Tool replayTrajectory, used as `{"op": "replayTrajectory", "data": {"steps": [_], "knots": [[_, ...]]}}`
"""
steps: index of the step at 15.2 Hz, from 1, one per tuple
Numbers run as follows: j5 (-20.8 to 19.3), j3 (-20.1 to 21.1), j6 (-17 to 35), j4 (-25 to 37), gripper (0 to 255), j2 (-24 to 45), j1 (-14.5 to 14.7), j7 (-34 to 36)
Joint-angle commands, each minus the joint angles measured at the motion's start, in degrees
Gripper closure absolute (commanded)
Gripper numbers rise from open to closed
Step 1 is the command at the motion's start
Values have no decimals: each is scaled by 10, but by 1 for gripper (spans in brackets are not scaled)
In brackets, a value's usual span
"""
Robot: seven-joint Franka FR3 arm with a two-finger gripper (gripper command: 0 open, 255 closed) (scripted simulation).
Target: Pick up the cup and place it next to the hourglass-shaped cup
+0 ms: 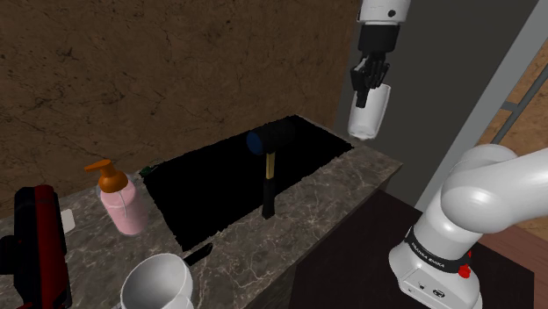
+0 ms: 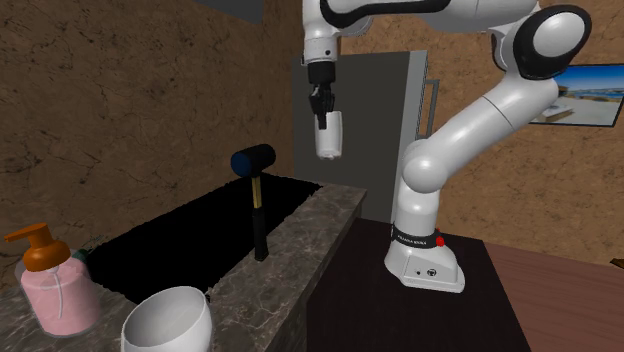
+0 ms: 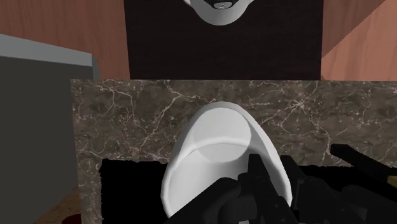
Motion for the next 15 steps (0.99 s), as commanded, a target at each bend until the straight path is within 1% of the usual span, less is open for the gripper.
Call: {"op": "replayTrajectory", "data": {"steps": [1,8,15], "knots": [[20,25,-1,5,255,2,9,27],[88,116,11,30,255,29,38,124],[138,208,32,85,255,88,55,221]]}}
